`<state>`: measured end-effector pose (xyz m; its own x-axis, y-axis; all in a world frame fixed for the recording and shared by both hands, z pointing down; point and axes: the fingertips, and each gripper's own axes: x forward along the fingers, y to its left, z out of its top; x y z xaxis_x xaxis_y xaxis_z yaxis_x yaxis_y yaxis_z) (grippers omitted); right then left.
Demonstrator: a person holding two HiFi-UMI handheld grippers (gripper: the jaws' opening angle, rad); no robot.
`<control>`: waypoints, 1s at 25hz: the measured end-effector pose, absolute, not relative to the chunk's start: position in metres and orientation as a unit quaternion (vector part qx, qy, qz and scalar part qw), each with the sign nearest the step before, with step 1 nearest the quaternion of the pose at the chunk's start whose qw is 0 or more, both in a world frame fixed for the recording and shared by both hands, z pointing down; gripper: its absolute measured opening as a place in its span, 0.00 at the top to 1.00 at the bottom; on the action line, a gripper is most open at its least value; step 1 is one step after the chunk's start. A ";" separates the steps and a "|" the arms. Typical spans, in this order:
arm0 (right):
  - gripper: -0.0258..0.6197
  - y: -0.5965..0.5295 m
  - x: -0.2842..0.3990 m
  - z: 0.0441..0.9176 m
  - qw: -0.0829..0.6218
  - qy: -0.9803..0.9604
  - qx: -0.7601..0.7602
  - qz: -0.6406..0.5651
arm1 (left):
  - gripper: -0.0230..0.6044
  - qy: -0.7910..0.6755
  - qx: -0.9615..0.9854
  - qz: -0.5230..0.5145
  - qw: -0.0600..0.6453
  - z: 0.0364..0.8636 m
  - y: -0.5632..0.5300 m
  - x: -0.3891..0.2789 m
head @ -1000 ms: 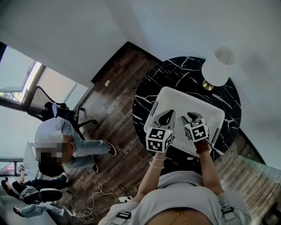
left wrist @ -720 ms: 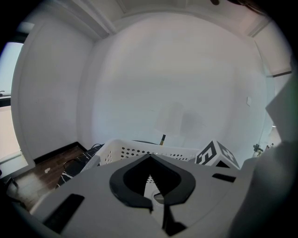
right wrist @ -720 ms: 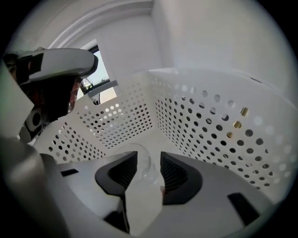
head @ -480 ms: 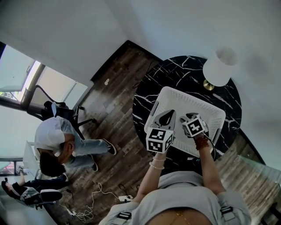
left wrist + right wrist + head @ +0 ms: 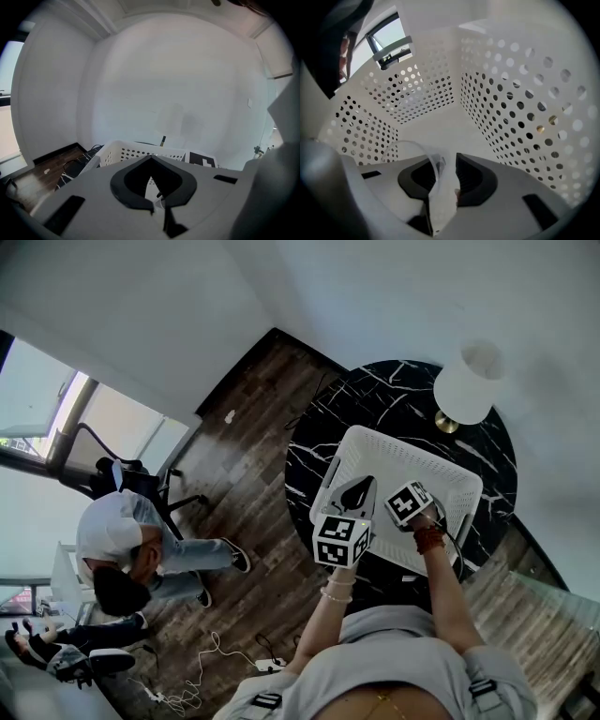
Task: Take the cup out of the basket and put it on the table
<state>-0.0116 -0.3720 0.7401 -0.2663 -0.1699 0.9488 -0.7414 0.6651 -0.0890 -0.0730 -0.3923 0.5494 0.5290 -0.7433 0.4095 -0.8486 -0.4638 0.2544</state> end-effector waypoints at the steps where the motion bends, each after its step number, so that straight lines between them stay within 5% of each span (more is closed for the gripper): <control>1: 0.84 -0.371 -0.011 0.742 0.525 -0.746 0.307 0.271 | 0.95 -0.470 0.847 0.121 0.217 0.549 -0.392 -0.073; 25: 0.91 -0.361 -0.003 0.741 0.450 -0.764 0.333 0.321 | 0.95 -0.477 0.846 0.114 0.208 0.540 -0.385 -0.075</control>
<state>-0.0034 -0.3608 0.7414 -0.3726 -0.2190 0.9018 -0.7977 0.5721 -0.1907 -0.0748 -0.3852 0.5396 0.5195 -0.7593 0.3919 -0.8544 -0.4589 0.2436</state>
